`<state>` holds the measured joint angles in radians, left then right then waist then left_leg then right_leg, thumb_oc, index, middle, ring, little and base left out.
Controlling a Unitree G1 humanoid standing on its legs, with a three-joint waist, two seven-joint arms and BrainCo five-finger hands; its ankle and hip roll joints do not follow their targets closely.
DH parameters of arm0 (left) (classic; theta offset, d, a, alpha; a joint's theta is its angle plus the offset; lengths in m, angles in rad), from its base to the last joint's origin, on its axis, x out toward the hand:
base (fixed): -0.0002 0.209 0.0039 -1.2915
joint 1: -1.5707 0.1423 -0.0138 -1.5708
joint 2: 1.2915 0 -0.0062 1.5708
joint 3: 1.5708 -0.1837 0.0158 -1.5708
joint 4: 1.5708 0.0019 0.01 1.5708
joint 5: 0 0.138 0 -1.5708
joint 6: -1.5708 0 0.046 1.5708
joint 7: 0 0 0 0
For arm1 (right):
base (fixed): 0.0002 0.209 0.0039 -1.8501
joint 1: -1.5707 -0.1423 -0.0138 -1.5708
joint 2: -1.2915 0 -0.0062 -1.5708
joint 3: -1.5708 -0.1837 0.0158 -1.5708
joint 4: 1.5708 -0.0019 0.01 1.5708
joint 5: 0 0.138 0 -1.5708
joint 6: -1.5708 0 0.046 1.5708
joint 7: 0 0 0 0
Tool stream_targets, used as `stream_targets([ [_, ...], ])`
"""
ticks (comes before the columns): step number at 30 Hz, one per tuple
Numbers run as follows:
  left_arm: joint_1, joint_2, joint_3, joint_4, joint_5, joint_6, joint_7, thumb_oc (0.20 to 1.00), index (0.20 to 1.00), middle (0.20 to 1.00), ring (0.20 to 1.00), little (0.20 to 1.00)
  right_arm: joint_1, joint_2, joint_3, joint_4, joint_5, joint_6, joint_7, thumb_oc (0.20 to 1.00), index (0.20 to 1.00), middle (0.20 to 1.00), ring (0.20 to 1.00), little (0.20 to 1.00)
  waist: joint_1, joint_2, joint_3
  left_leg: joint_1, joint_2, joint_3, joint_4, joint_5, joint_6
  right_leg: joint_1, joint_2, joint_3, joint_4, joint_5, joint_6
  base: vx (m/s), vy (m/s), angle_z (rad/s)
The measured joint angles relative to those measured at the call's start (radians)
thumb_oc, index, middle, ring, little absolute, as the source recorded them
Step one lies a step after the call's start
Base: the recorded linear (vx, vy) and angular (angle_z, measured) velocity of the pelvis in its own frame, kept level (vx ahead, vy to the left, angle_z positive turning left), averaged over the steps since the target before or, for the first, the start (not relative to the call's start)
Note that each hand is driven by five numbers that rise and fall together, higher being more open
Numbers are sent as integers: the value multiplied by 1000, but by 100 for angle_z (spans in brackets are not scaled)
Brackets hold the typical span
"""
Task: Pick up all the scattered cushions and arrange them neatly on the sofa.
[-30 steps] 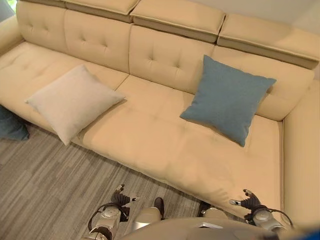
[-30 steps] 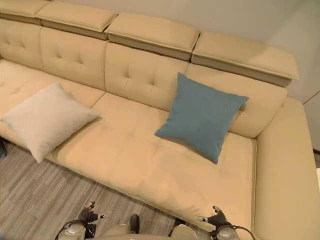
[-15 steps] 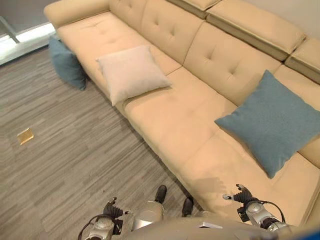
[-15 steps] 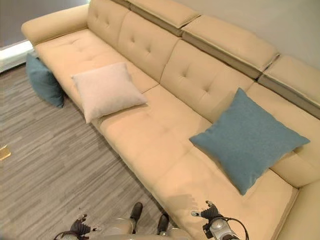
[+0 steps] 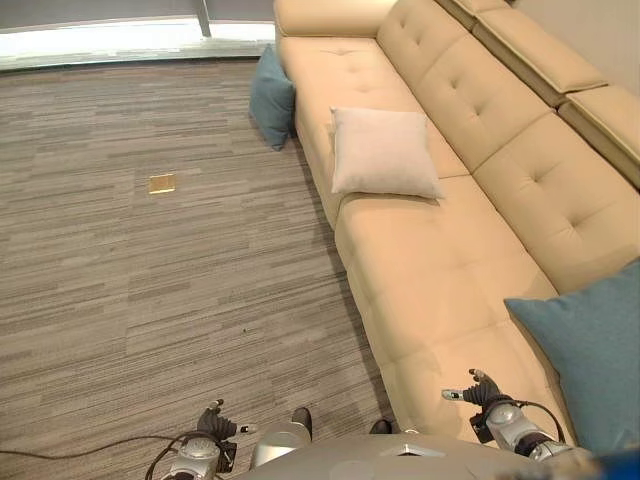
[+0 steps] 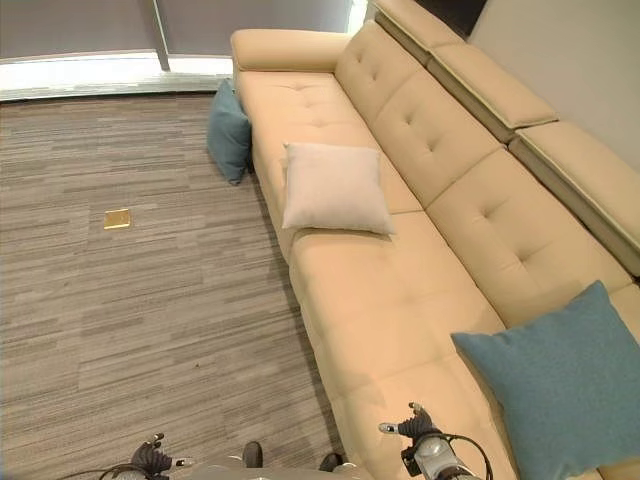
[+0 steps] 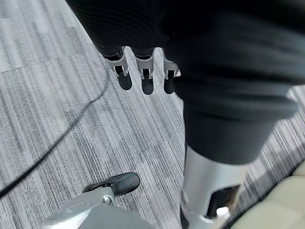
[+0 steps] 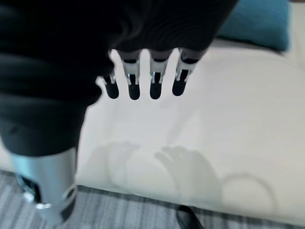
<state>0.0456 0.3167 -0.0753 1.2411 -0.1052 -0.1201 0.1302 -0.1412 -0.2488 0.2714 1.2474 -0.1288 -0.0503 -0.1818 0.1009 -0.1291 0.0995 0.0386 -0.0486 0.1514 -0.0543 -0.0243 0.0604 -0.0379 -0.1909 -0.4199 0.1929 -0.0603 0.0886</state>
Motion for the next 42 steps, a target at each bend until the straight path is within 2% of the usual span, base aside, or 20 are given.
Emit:
stream_targets([
  [2,-34,11,-2,-5,0,-1,2,1000,1000,1000,1000,1000,5,5,16,-13,-13,0,2,1000,1000,1000,1000,1000,-14,23,30,26,-4,-55,-20,10,39,-123,-14,130,250,-74,53,129,77,72],
  [4,-30,38,-4,-1,0,0,5,1000,1000,1000,1000,1000,-1,19,33,-23,-13,0,3,1000,1000,1000,1000,1000,-30,-5,43,26,-25,-61,-42,13,46,-216,71,279,168,-79,56,207,52,42],
  [8,-44,-9,-4,-2,1,0,2,1000,1000,1000,1000,1000,29,14,9,-1,-13,2,3,1000,1000,1000,1000,1000,-57,9,59,68,-40,-134,-42,-19,41,-208,117,212,-27,39,-4,302,-53,60],
  [9,-53,-13,-17,-2,1,-1,2,1000,1000,1000,1000,1000,64,13,-16,11,-13,3,3,1000,1000,1000,1000,1000,-59,8,53,90,-27,-192,-24,-23,22,-141,132,198,-95,113,-35,354,-141,139],
  [11,-59,-13,-42,-2,9,-1,1,1000,1000,1000,1000,1000,82,12,-24,13,-12,4,2,1000,1000,1000,1000,1000,-69,12,51,85,-11,-221,44,-53,-28,-52,150,155,-183,136,-100,188,-105,83],
  [12,-52,-15,-39,-1,10,-1,0,1000,1000,1000,1000,1000,72,13,-24,17,-12,3,2,1000,1000,1000,1000,1000,-58,4,51,62,-17,-210,137,-79,-71,-4,156,154,-241,142,-112,98,-64,7],
  [14,-53,-33,-32,-2,9,-1,0,1000,1000,1000,1000,1000,36,0,-15,4,-10,1,-1,1000,1000,1000,1000,1000,-38,-25,45,-169,-23,-160,577,-129,-141,43,144,173,-286,118,-177,136,-32,-12],
  [15,-68,-29,-29,-2,9,0,1,1000,1000,1000,1000,1000,25,5,-10,18,-8,2,-1,1000,1000,1000,1000,1000,-30,-42,54,-222,6,-129,605,-132,-135,50,146,169,-287,105,-186,203,9,3],
  [17,-82,-9,-19,-2,8,0,6,1000,1000,1000,1000,1000,18,12,3,16,-1,2,-2,1000,1000,1000,1000,1000,-31,-65,68,-257,63,-103,311,-87,-113,79,151,154,-291,74,-178,286,79,12],
  [19,-88,5,-23,3,9,0,3,1000,1000,1000,1000,1000,13,15,28,39,-1,9,-10,1000,1000,1000,1000,1000,-16,-66,78,-278,78,-121,62,50,-161,129,155,160,-292,18,-141,382,197,-16],
  [21,-63,0,-22,2,9,7,0,1000,1000,1000,1000,1000,20,11,28,35,-2,11,-14,1000,1000,1000,1000,1000,9,-44,70,-252,83,-134,83,68,-143,182,155,203,-292,-10,-101,270,189,-73],
  [22,-28,7,-21,1,9,7,1,1000,1000,1000,1000,1000,44,21,30,25,-4,11,-16,1000,1000,1000,1000,1000,2,-46,40,-222,63,-119,72,142,-85,209,135,227,-285,-40,-58,250,212,-60],
  [23,-6,18,-13,0,10,7,1,1000,1000,1000,1000,1000,65,42,30,30,-6,6,-17,1000,1000,1000,1000,1000,-9,-76,15,-164,23,-104,32,133,-47,217,89,231,-237,-50,-18,160,189,-41],
  [26,-44,26,-2,-7,17,0,0,1000,1000,1000,1000,1000,68,77,36,33,-13,6,-16,1000,1000,1000,1000,1000,-15,-66,0,-63,-3,-94,-36,120,20,129,67,251,-20,-84,61,174,282,-14],
  [29,-52,20,-16,-6,17,4,2,1000,1000,1000,1000,1000,58,77,53,7,-15,5,-11,1000,1000,1000,1000,1000,-23,-20,-2,-10,-1,-78,-24,85,54,-59,32,241,378,-112,109,96,152,-3],
  [32,-49,20,-39,-7,17,2,5,1000,1000,1000,1000,1000,36,77,58,-16,-22,1,-10,1000,1000,1000,1000,1000,-29,2,9,43,-12,-51,-38,41,101,-182,22,207,409,-107,98,214,108,-24],
  [33,-32,6,-41,-5,17,6,4,1000,1000,1000,1000,1000,20,73,76,-16,-47,2,-10,1000,1000,1000,1000,1000,-31,11,15,70,-18,-25,-38,28,69,-203,23,151,229,-84,74,242,55,-54],
  [35,-30,-7,-42,0,17,6,3,1000,1000,1000,1000,1000,22,71,76,-19,-53,8,-10,1000,1000,1000,1000,1000,-38,9,18,77,-28,-3,-38,-3,37,-244,17,90,65,-26,84,188,28,-43],
  [38,-42,-12,-42,-7,17,5,1,1000,1000,1000,1000,1000,40,67,57,-16,-73,24,-10,1000,1000,1000,1000,1000,-54,5,25,93,-41,24,-37,-26,31,-246,21,-38,-53,65,92,331,0,-22],
  [42,-57,-18,-53,-8,21,1,0,1000,1000,1000,1000,1000,79,43,12,32,-72,28,-10,1000,1000,1000,1000,1000,-73,15,18,165,17,-22,-3,-97,-47,-123,108,-19,-93,109,-45,387,-84,22],
])
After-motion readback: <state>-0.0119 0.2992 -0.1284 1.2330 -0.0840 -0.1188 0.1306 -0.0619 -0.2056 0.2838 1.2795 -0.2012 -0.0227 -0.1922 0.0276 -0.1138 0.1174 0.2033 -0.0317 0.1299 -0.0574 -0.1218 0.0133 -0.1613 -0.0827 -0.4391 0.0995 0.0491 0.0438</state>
